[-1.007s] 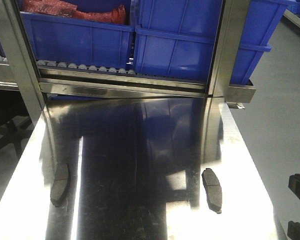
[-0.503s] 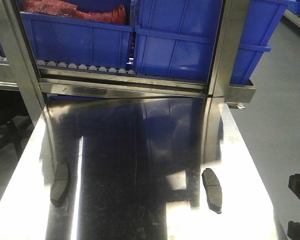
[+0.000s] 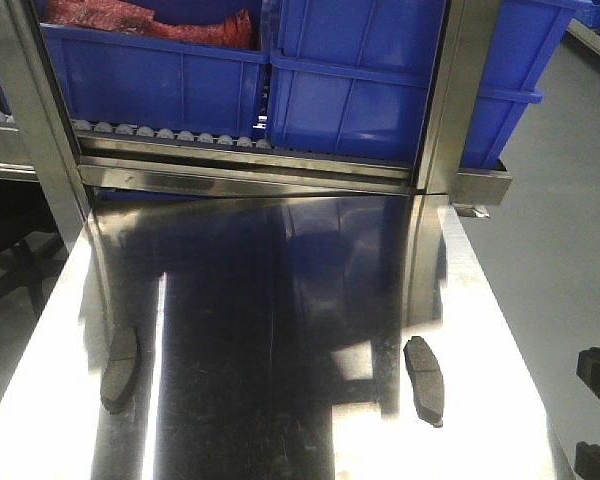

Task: Move and align brake pads A on conveyor
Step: 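Stop the base in front of the steel table, then lower the open left gripper over the nearer brake pad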

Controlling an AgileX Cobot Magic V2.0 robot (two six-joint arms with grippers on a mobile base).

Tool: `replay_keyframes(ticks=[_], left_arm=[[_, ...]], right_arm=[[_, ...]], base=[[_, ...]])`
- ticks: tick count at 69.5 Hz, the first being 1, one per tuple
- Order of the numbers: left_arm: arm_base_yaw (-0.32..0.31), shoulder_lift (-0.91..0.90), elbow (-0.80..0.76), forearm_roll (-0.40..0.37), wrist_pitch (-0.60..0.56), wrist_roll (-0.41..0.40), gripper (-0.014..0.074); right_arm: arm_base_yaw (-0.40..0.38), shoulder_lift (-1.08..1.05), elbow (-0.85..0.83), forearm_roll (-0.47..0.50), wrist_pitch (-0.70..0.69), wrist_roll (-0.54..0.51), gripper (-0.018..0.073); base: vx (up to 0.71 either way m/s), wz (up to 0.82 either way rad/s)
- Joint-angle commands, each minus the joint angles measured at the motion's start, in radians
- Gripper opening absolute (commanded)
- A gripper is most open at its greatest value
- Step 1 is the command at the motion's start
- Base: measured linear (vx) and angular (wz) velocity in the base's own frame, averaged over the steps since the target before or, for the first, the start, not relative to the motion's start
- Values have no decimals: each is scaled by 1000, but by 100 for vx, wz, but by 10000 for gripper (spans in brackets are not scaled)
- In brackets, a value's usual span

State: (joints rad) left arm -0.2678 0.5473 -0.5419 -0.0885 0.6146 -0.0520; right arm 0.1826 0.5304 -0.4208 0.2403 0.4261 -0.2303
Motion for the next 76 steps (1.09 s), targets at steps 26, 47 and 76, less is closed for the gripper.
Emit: replay_keyframes(ticks=[26,47,76], left_arm=[[-6,10,-28,-16,-87,-7,697],[-6,289,-168,-16,-34,-17,695],[-6,837,-434,104,43,-230,690]], right_arm=[[-6,3,-29,2,-66,-6,-6],[-6,3,-29,2,-66,-6,-6],[-6,3,-29,2,-66,-6,-6]], base=[[0,0],[0,0],[0,0]])
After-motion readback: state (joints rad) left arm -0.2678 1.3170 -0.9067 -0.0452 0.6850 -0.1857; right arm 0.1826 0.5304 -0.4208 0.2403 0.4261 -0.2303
